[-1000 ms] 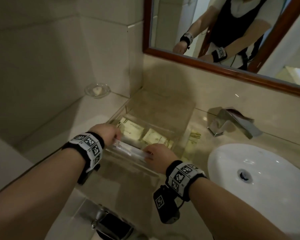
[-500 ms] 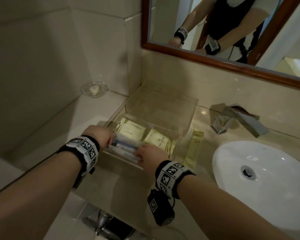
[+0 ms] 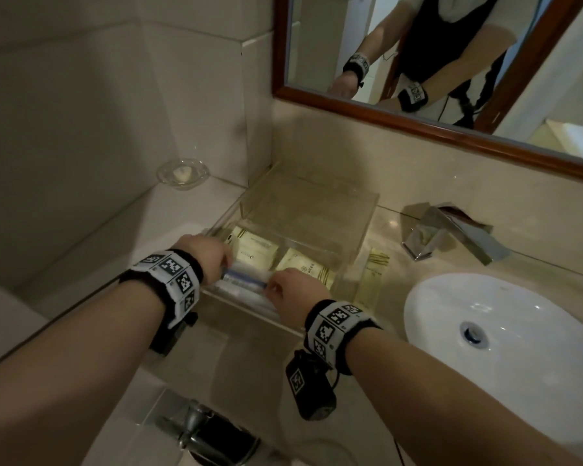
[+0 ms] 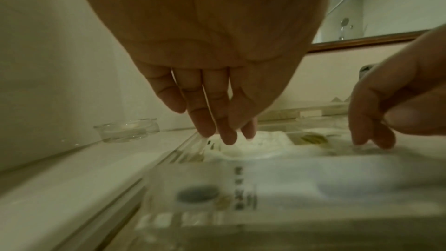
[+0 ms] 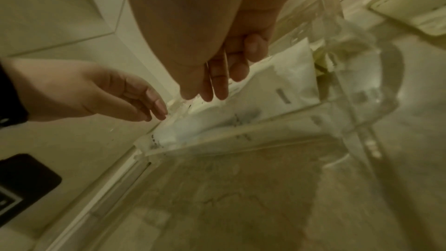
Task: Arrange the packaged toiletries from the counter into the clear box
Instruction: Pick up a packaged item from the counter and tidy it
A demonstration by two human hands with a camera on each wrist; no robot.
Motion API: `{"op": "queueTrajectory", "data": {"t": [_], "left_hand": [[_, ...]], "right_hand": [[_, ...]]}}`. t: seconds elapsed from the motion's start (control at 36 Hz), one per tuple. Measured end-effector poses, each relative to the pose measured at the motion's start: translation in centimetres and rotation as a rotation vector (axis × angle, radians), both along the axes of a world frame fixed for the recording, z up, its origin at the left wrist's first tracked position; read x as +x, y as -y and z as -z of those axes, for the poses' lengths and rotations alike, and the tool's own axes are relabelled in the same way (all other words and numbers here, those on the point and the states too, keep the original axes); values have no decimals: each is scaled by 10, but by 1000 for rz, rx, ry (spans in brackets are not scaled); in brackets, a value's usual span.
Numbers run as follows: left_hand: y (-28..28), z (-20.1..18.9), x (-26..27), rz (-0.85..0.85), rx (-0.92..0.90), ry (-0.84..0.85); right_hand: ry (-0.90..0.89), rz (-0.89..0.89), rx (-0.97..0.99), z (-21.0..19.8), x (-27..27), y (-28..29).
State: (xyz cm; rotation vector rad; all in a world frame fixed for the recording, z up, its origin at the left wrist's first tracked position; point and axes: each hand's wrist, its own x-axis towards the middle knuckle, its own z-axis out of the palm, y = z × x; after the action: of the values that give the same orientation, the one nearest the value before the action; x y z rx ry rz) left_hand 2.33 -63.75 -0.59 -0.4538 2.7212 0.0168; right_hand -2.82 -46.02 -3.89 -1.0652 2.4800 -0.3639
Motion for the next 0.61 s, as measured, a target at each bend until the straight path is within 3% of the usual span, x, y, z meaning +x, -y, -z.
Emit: {"op": "queueTrajectory", "data": {"t": [0.33,0.61], "left_hand": [[-62,-19,-17,57,110,-138],[-170,-32,-56,223,169,-153]], "right_hand": [[-23,121,-112,-17,-17,-47],[-72,294,-162,-26,-38,-148]]}}
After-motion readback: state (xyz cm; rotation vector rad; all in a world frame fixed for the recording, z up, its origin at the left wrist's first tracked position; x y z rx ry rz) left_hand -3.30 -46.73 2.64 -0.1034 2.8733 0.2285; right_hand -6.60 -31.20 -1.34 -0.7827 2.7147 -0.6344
